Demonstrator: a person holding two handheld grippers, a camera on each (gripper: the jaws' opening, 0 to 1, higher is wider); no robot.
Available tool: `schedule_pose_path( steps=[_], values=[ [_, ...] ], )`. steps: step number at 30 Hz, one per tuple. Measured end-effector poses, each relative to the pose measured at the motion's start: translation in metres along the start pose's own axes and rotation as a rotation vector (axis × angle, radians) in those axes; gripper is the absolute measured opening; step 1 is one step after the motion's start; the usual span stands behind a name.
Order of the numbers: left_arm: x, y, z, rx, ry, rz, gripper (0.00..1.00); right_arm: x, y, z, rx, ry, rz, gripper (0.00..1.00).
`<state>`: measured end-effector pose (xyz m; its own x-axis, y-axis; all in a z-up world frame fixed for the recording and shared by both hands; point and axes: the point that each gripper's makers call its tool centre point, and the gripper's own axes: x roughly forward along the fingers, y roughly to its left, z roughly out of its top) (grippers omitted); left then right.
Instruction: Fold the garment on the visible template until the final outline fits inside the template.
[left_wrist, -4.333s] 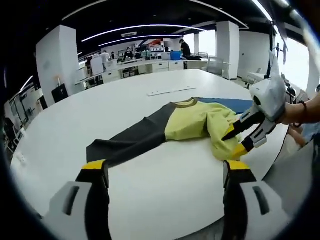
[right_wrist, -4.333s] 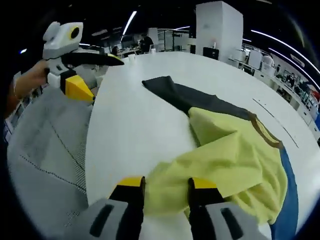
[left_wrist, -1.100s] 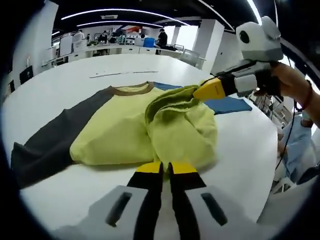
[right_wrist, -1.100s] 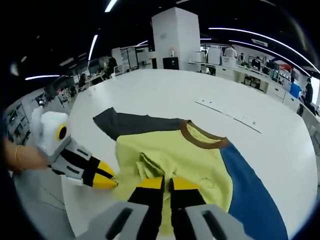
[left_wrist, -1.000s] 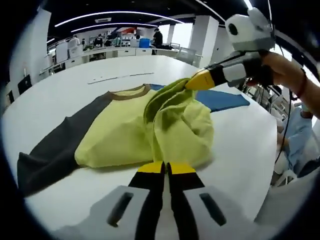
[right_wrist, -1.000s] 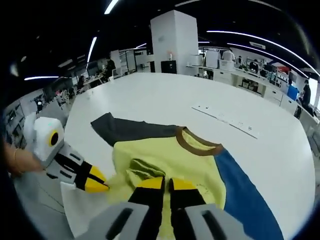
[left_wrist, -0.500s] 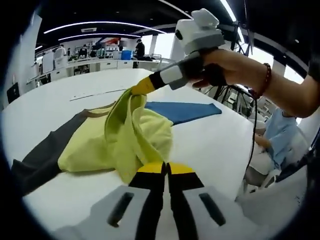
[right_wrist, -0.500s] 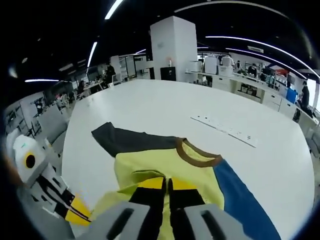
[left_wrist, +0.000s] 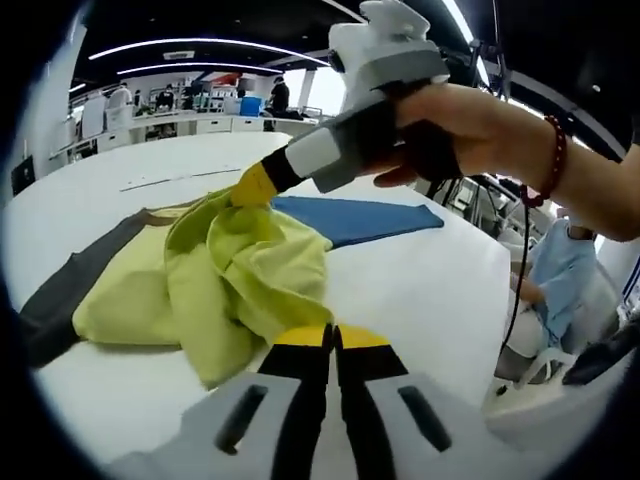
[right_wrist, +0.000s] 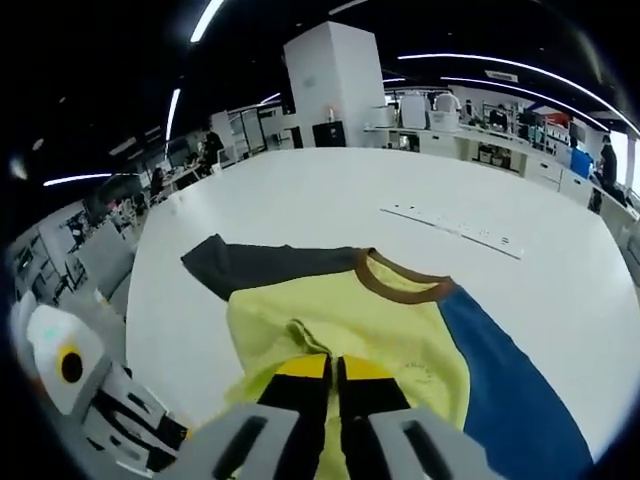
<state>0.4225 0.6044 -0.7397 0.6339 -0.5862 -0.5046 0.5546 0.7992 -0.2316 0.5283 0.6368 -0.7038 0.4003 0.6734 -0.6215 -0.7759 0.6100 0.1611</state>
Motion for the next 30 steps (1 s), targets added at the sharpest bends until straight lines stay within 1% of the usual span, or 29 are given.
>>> schedule_pose_path(
  steps=[1,4,6,8,10,12,14,15,16,17,19,21,23,25,26,30],
  values=[
    [0.003,0.001,-0.003,-0.003,0.011,0.001,0.0,0.002,0.0,-0.001,0.003,0.002,0.003,0.0],
    [0.008,0.0,-0.005,0.003,0.017,-0.004,0.0,0.006,0.0,-0.006,0.009,0.015,0.003,0.0],
    [0.012,-0.002,-0.004,0.022,0.007,-0.015,0.0,0.009,0.001,-0.01,0.013,0.024,0.006,0.0],
    [0.014,-0.001,-0.005,0.03,0.012,-0.016,0.0,0.012,0.001,-0.015,0.017,0.034,0.009,0.0],
    [0.013,0.0,-0.006,0.043,0.014,-0.017,0.0,0.013,0.001,-0.018,0.021,0.042,0.008,0.0],
    [0.008,-0.001,-0.006,0.053,0.026,-0.024,0.01,0.012,0.001,-0.019,0.025,0.04,0.008,0.04],
    [0.003,-0.003,-0.005,0.069,0.033,-0.034,0.09,0.01,0.001,-0.02,0.036,0.042,0.008,0.08],
    [0.001,-0.005,-0.004,0.084,0.028,-0.04,0.12,0.009,0.001,-0.02,0.038,0.042,0.006,0.11],
    [-0.002,-0.006,-0.004,0.099,0.026,-0.04,0.18,0.007,0.001,-0.02,0.041,0.042,0.005,0.14],
    [-0.006,-0.006,-0.003,0.118,0.031,-0.037,0.23,0.003,0.001,-0.019,0.046,0.036,0.003,0.16],
    [-0.011,-0.009,-0.003,0.145,0.036,-0.051,0.31,-0.002,0.001,-0.018,0.056,0.028,0.002,0.22],
    [-0.02,-0.009,-0.001,0.166,0.04,-0.055,0.34,-0.009,0.001,-0.018,0.061,0.026,-0.012,0.27],
    [-0.028,-0.007,0.002,0.172,0.034,-0.05,0.36,-0.014,-0.001,-0.018,0.065,0.02,-0.025,0.3],
    [-0.035,-0.003,0.005,0.156,0.021,-0.04,0.38,-0.021,0.0,-0.018,0.075,0.01,-0.031,0.33],
    [-0.039,0.001,0.007,0.137,0.011,-0.028,0.38,-0.023,0.001,-0.018,0.075,0.008,-0.032,0.33],
    [-0.05,0.017,0.012,0.131,-0.006,0.021,0.38,-0.035,0.006,-0.021,0.071,0.004,-0.039,0.34]
  ],
)
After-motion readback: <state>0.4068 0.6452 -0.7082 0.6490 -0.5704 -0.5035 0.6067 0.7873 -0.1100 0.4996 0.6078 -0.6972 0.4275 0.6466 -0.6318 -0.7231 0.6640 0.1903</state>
